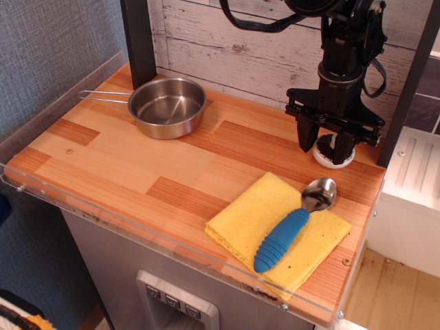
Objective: Move the mushroom inside the pot
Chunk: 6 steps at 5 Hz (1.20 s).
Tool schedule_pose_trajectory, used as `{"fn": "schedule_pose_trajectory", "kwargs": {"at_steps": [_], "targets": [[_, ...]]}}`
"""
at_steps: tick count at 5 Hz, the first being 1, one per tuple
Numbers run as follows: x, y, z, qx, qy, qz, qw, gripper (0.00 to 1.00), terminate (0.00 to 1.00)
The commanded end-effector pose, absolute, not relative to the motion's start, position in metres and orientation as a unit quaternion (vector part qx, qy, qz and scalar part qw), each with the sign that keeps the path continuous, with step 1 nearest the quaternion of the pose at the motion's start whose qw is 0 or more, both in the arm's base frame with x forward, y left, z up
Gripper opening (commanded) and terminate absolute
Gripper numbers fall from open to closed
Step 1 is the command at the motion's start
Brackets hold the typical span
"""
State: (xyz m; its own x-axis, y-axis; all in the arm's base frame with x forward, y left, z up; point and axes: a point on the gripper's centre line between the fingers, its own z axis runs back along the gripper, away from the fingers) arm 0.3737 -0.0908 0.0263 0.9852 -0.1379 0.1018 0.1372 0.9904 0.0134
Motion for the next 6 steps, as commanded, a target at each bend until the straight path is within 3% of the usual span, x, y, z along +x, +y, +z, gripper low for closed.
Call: {"fn": "schedule_pose_trajectory", "kwargs": {"at_steps": [1,2,3,6], "targets": [[0.361,-0.059,0.089,-0.020,-0.116,-0.019,0.993,0.00,0.00],[0.342,-0.018,0.098,-0.037,-0.119,0.038,0.992,0.00,0.00],[0.340,-0.001,0.088,-0.052,-0.100,0.031,0.993,1.00,0.00],[0.377,-0.075,0.084,0.004,-0.087,-0.107,0.990,1.00,0.00]]}}
